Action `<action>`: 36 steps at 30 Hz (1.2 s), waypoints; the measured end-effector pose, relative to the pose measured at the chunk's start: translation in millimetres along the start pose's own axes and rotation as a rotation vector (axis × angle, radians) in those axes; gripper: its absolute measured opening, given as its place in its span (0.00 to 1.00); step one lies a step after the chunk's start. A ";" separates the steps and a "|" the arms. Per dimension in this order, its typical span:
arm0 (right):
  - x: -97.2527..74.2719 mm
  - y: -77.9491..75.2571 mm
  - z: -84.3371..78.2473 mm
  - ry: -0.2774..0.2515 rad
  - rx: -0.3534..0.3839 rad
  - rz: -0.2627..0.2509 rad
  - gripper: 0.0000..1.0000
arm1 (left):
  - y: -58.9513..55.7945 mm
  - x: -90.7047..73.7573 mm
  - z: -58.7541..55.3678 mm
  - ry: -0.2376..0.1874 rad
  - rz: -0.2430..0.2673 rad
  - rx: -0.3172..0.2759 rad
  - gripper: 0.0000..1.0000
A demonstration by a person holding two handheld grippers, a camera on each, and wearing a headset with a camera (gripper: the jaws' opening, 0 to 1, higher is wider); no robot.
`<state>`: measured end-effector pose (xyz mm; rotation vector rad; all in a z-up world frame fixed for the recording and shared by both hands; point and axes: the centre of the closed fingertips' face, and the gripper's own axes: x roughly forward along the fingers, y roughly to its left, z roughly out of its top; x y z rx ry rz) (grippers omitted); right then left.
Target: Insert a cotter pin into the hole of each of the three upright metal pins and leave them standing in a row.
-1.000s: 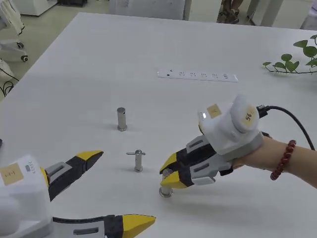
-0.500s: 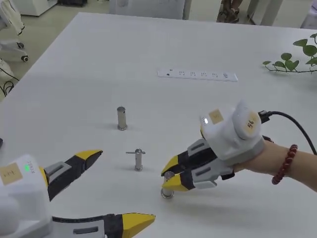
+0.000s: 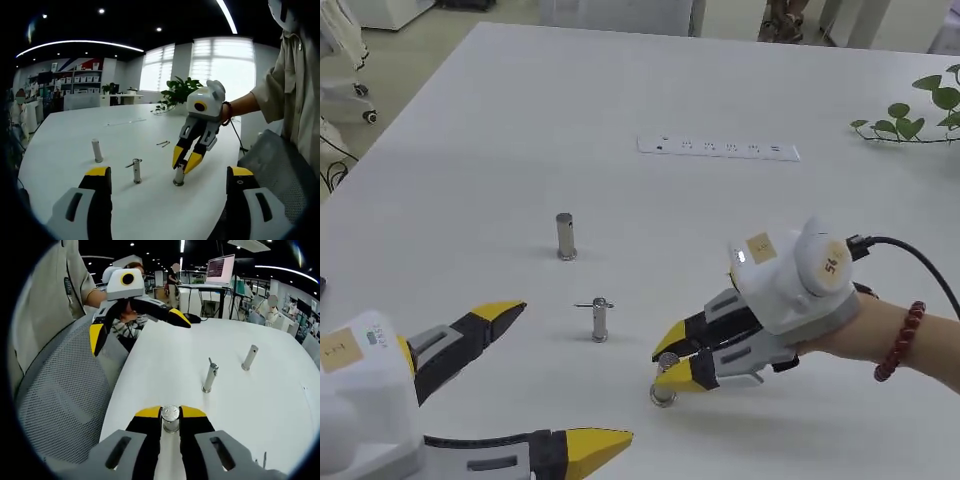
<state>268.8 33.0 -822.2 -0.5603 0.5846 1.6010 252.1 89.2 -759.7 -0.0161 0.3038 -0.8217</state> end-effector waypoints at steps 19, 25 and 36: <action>0.7 0.2 1.8 -0.015 0.027 0.011 0.15 | 0.2 0.4 -1.4 0.007 0.003 -0.005 0.96; 1.1 1.4 7.2 -0.035 0.041 0.023 0.19 | 0.1 0.8 -0.9 0.006 0.002 0.000 0.96; -9.3 -0.1 19.0 -0.066 0.109 0.018 0.29 | -0.8 1.0 0.9 0.006 0.000 -0.002 0.99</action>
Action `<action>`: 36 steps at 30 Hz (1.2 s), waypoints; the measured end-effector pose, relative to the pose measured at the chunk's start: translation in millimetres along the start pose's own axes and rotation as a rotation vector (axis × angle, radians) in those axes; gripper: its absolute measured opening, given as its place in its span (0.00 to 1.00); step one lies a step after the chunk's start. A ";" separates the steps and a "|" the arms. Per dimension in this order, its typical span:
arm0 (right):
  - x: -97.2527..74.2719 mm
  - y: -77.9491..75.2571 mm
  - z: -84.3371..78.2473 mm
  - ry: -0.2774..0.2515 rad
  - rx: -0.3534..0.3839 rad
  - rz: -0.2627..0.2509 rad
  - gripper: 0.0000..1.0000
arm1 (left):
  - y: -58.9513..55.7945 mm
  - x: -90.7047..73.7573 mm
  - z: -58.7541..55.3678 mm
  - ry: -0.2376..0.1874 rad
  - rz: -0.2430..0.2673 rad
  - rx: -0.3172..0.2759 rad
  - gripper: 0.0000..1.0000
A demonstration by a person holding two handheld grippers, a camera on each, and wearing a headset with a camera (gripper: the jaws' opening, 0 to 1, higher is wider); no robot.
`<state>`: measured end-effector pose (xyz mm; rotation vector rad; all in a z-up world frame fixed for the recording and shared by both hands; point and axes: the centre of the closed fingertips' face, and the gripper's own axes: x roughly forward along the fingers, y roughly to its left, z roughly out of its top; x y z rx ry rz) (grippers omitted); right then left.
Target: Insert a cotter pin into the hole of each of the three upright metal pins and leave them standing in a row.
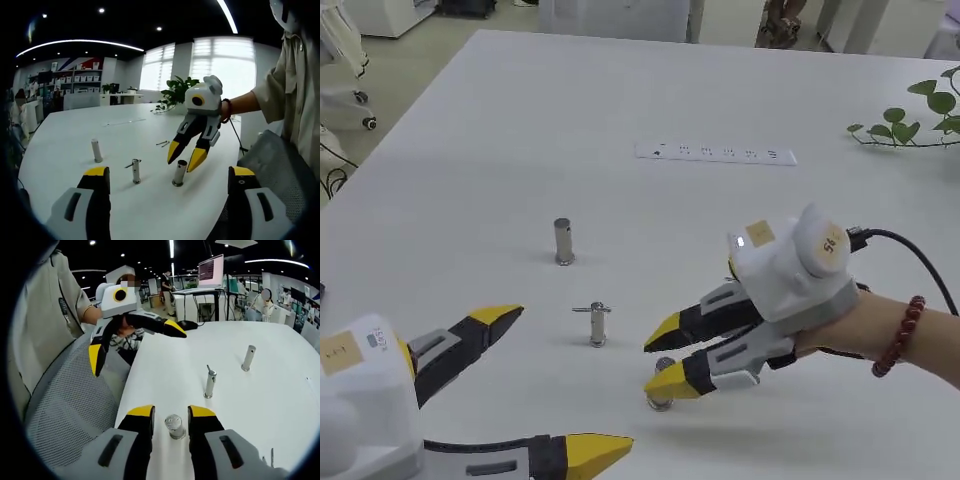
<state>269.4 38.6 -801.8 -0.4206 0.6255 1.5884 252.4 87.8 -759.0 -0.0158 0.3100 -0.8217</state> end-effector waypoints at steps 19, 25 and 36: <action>-47.4 -24.2 -11.9 0.037 0.068 -0.101 0.35 | -3.9 0.2 1.3 0.007 -0.005 0.008 0.99; -60.6 -34.9 -28.0 0.084 0.078 -0.138 0.34 | -7.1 1.6 2.9 0.003 -0.016 0.013 0.97; -78.1 -58.9 -57.6 0.167 0.044 -0.211 0.31 | -8.3 4.7 2.8 0.005 -0.021 0.016 0.96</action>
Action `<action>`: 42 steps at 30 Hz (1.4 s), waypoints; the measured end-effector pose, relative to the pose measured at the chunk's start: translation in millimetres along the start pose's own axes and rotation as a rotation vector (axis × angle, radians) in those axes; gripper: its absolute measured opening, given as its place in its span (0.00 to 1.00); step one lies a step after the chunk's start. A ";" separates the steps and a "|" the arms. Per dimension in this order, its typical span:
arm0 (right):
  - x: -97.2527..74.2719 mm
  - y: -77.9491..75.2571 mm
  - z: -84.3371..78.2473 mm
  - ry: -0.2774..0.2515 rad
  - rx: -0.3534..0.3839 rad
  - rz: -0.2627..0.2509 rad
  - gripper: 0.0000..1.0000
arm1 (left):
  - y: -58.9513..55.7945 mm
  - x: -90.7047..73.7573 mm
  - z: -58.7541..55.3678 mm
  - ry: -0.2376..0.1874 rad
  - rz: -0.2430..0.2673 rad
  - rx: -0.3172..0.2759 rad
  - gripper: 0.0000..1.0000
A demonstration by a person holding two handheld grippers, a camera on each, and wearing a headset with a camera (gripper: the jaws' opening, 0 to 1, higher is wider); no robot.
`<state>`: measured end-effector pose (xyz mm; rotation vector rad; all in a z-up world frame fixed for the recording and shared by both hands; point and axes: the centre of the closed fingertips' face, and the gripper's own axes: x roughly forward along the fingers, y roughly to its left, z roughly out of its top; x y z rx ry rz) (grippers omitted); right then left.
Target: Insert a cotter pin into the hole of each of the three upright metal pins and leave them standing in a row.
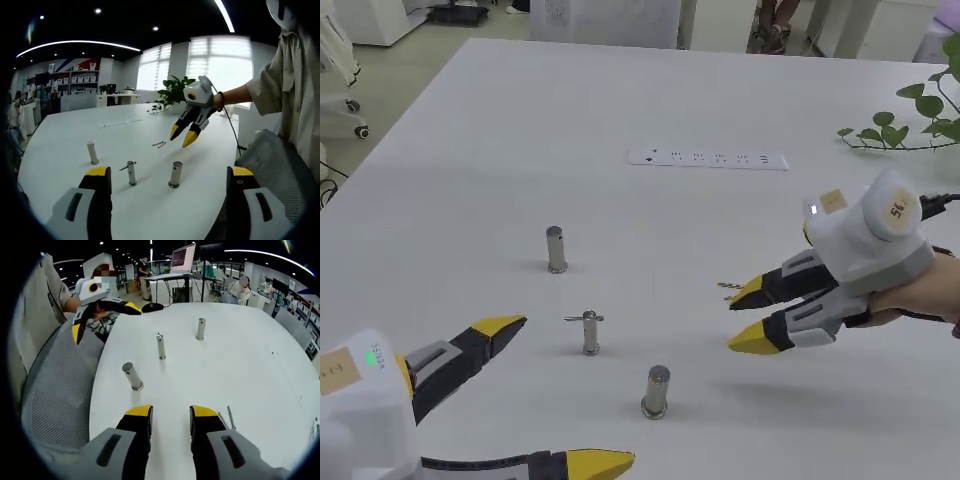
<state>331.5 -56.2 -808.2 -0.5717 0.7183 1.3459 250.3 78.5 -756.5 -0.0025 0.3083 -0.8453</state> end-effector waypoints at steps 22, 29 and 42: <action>10.5 -50.9 -36.0 0.136 -0.086 -0.034 0.26 | 0.8 1.8 -4.6 0.000 0.006 0.014 0.89; 13.4 -62.4 -43.4 0.180 -0.108 -0.045 0.25 | 1.5 2.4 -6.6 -0.001 0.011 0.010 0.87; 14.2 -82.7 -55.6 0.228 -0.125 -0.058 0.21 | 3.8 2.8 -10.2 0.013 0.010 0.024 0.84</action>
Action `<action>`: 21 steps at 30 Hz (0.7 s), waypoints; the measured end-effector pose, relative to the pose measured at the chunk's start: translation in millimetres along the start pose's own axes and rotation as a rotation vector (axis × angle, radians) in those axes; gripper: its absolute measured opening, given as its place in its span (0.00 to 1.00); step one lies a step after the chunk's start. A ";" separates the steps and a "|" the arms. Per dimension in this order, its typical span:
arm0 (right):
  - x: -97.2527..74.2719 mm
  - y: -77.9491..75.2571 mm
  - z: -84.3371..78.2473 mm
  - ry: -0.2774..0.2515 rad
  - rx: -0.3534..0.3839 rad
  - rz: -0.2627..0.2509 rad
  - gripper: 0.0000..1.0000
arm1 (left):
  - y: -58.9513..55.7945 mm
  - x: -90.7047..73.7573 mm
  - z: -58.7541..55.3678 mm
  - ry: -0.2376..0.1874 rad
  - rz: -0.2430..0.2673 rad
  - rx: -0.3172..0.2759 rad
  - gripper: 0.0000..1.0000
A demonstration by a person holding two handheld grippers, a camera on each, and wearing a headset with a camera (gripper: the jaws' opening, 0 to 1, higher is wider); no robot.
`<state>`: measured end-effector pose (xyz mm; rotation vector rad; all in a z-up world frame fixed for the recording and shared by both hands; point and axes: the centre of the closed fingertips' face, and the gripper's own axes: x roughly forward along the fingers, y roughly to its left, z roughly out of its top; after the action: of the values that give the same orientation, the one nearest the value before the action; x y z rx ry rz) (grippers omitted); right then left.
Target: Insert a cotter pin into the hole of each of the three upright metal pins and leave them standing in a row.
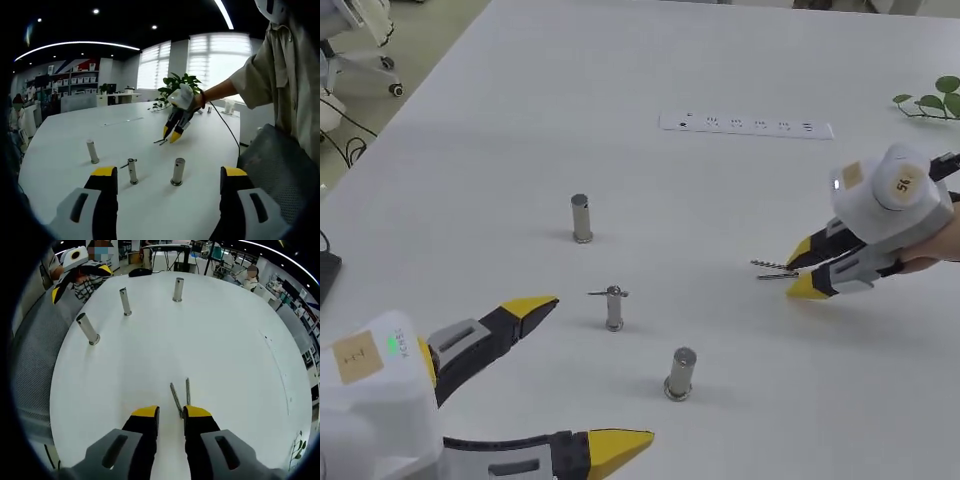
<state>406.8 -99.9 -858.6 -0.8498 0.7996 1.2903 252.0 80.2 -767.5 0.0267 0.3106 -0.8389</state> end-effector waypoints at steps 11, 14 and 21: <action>3.8 -2.0 -5.7 0.028 -0.011 0.032 0.14 | 0.8 2.1 0.9 0.005 -0.006 0.001 0.83; 4.1 2.4 -5.8 0.033 -0.019 0.054 0.09 | 1.0 1.5 1.2 0.009 -0.007 0.006 0.83; 4.2 -0.3 -6.5 0.045 -0.024 0.043 0.05 | -0.4 0.8 1.0 0.018 -0.010 0.011 0.83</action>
<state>407.4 -103.7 -865.3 -0.8879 0.8431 1.3252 252.5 79.3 -766.7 0.0426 0.3235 -0.8508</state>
